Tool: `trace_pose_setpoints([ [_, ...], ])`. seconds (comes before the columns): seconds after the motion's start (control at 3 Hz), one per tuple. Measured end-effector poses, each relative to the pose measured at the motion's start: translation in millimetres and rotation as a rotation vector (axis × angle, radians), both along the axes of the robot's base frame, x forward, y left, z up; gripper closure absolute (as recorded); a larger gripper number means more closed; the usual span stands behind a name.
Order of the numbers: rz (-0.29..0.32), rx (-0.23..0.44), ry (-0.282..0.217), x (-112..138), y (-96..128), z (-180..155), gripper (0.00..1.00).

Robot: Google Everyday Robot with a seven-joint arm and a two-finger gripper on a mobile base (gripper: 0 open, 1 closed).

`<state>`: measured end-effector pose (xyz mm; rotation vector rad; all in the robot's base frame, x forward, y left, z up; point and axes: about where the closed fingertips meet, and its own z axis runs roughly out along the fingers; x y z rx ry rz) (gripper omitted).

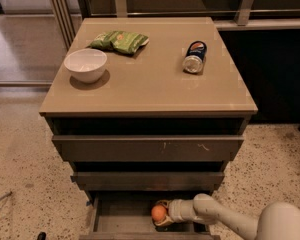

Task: Place orange into bottom drawer

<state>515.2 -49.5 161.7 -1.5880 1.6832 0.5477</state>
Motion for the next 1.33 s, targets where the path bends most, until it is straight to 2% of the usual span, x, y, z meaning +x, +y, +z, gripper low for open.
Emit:
trace_pose_setpoints([
  [0.67,0.007,0.089,0.071,12.4,5.7,-20.9,1.00],
  [1.33,-0.017,0.069,0.091,5.0,4.9,-32.8,1.00],
])
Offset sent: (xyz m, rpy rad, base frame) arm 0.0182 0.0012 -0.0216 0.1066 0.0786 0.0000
